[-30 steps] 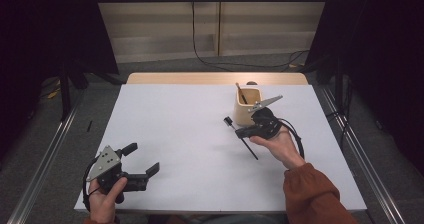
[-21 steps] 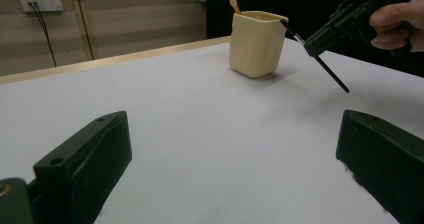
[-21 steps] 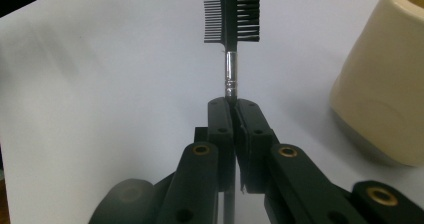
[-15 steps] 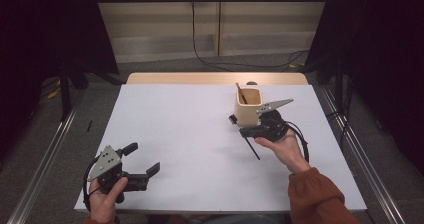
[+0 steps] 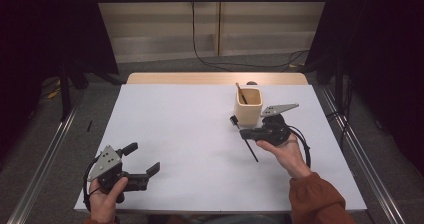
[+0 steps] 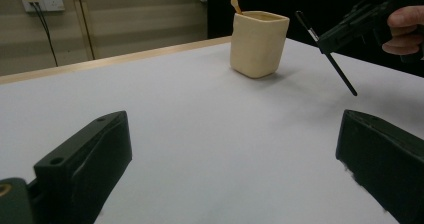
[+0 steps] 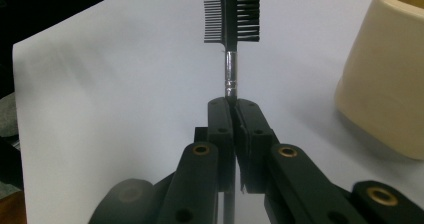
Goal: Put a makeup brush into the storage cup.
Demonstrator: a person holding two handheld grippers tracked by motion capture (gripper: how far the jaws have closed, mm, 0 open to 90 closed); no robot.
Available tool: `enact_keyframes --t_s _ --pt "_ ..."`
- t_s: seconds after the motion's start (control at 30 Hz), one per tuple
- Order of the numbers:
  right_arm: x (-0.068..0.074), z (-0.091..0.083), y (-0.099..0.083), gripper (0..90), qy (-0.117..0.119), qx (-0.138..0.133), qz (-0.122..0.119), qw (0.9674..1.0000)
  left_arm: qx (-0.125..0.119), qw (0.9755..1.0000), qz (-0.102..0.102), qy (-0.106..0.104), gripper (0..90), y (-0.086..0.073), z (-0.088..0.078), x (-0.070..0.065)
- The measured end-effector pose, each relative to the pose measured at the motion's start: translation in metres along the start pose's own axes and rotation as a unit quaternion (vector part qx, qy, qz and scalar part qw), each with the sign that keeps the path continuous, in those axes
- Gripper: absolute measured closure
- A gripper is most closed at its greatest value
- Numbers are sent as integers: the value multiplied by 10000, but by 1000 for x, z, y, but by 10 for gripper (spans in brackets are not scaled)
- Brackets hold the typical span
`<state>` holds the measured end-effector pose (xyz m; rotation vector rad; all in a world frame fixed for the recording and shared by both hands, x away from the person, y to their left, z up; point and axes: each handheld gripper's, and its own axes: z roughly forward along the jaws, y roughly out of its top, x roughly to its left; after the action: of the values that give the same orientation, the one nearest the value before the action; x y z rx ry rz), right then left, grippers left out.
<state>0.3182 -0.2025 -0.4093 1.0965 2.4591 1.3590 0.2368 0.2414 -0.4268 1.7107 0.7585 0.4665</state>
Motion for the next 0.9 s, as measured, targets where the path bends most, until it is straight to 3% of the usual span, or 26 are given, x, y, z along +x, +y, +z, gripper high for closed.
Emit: enact_keyframes --t_s 0.47,0.9 --pt "0 -15 -8 860 20 -421 76 9991 -1 10000 -3 -34 15 1 3 -2" --pt "1 -24 -11 860 8 -870 63 9962 -26 10000 13 -59 12 2 4 -2"
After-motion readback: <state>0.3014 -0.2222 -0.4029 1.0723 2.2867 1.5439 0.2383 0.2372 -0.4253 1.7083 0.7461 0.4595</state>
